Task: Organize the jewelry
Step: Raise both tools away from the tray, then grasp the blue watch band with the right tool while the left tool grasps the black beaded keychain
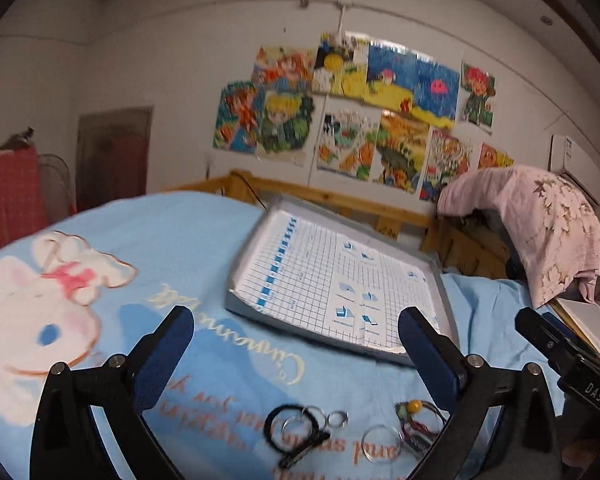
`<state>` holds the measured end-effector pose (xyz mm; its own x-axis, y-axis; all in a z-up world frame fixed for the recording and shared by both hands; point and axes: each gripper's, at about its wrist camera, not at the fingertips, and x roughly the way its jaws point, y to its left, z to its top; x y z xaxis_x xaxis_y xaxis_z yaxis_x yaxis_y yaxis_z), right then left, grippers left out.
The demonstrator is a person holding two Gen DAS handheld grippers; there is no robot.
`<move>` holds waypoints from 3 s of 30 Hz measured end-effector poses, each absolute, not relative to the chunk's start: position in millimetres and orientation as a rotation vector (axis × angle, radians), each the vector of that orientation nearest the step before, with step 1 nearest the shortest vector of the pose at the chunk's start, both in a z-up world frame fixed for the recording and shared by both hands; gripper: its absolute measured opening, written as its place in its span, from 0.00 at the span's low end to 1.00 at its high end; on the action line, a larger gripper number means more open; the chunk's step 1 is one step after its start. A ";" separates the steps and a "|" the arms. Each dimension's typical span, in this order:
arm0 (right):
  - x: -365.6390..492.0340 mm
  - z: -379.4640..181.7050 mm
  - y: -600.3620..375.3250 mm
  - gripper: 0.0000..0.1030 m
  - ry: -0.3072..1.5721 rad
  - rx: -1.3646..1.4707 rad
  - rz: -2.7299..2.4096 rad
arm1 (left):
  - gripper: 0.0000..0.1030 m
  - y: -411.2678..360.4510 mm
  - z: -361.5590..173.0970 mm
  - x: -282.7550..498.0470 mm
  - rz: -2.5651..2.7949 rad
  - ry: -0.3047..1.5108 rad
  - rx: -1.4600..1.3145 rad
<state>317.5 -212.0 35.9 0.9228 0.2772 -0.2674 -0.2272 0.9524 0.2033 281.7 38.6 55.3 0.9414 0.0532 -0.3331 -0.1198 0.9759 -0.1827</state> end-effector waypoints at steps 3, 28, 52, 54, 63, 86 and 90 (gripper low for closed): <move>279.1 40.7 -214.4 0.99 0.249 0.171 0.232 | 1.00 36.0 61.1 247.7 0.086 0.300 -0.184; 40.8 0.4 -235.8 0.99 0.118 0.142 0.130 | 1.00 12.0 29.3 42.1 0.023 0.254 -0.109; 63.4 25.0 -226.7 0.99 0.088 0.066 0.157 | 1.00 29.8 54.4 68.4 0.050 0.250 -0.073; 73.5 29.7 -227.2 0.99 0.081 0.067 0.155 | 1.00 29.0 58.9 79.0 0.052 0.239 -0.079; 133.1 49.7 -231.6 0.99 0.052 0.052 0.140 | 1.00 28.3 63.3 140.4 0.047 0.220 -0.087; 295.0 -19.6 -231.3 0.98 0.394 0.180 0.275 | 1.00 30.7 -17.4 276.5 -0.035 0.468 -0.065; 303.2 -37.8 -230.1 0.84 0.486 0.207 0.300 | 1.00 29.1 -30.3 282.3 -0.097 0.528 -0.064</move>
